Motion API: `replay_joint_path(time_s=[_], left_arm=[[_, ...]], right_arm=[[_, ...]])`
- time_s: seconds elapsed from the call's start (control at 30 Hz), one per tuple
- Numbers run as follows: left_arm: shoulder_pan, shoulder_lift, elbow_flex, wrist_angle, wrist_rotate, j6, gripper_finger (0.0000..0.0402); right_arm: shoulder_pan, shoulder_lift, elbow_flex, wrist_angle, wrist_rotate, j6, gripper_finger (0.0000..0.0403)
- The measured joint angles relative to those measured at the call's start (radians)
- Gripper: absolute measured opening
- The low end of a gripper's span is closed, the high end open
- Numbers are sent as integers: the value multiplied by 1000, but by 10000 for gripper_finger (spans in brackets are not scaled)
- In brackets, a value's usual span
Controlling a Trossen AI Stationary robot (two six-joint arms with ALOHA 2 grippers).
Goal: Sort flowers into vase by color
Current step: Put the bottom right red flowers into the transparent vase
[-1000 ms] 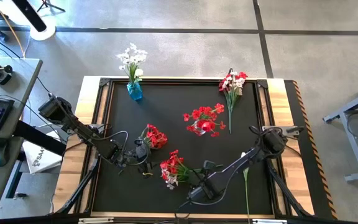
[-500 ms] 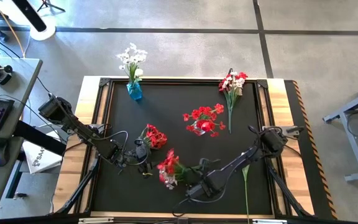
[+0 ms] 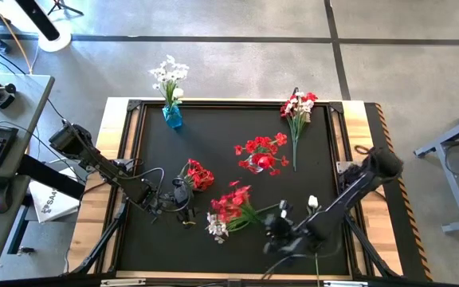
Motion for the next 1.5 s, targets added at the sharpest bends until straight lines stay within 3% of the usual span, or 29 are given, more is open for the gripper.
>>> replay_joint_path(time_s=[0.13, 0.3, 0.47, 0.7, 0.8, 0.97, 1.2, 1.33, 1.5], left_arm=[[0, 0, 0, 0, 0, 0, 282], [0, 0, 0, 0, 0, 0, 282], [0, 0, 0, 0, 0, 0, 282], [0, 0, 0, 1, 0, 0, 282], [0, 0, 0, 10, 0, 24, 282], [-15, 12, 0, 204, 3, 262, 282], [-36, 109, 1, 773, 163, 726, 282], [-13, 164, 33, 873, 175, 801, 282], [22, 227, 101, 863, 176, 783, 282]], right_arm=[[24, -88, -195, 397, 131, -134, 7], [25, -137, -334, 745, 134, -341, 7], [55, -172, -366, 977, 149, -624, 7], [140, -178, -366, 1438, 236, -1237, 3], [128, -178, -369, 1578, 173, -1374, 3], [6, -153, -383, 1700, -113, -1384, 2], [-174, -31, -373, 1911, -215, -1354, 1], [-239, 40, -330, 1970, -328, -1320, 1], [-269, 118, -243, 1965, -352, -1303, 7]])
